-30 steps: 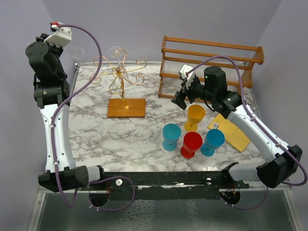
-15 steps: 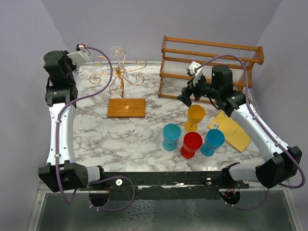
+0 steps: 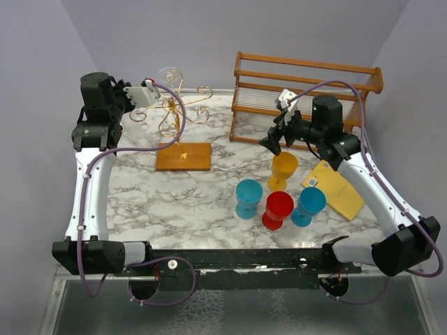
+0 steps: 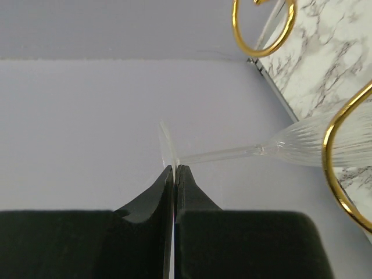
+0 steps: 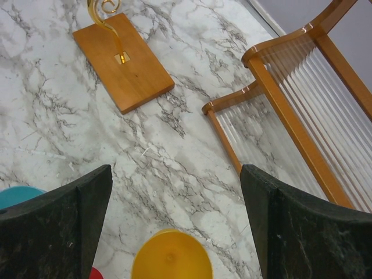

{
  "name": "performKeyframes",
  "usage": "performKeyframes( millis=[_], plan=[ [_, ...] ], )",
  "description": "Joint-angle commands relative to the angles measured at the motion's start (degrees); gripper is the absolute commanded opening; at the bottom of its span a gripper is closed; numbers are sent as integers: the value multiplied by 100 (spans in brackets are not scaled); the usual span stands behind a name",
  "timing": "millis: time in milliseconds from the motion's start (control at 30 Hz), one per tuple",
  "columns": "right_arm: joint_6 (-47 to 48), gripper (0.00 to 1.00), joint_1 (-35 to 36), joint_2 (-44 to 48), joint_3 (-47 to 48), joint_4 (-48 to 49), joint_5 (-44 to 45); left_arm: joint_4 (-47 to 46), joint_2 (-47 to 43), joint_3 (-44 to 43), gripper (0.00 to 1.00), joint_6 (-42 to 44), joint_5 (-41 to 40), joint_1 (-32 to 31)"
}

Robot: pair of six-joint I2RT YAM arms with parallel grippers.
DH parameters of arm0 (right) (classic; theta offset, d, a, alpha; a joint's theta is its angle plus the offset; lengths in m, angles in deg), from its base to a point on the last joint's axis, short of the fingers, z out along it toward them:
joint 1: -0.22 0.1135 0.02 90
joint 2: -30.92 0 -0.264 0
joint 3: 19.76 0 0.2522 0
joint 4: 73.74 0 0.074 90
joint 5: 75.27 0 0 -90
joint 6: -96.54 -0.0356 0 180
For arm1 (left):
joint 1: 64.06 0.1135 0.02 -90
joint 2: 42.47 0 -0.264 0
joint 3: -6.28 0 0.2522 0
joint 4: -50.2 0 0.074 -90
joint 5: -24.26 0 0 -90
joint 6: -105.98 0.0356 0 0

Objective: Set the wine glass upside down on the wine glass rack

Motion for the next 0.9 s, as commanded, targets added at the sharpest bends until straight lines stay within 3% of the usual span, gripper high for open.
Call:
performKeyframes(
  millis=[0,533,867],
  plan=[
    [-51,91,-62,142,-37,192,-233,523,79,-338,0,303,691,-222],
    [-25,91,-128,147,-58,184,-269,995,552,-978,0,672,1461,-783],
    [-35,91,-163,117,-46,183,-267,473,785,-1045,0,286,1685,-938]
  ],
)
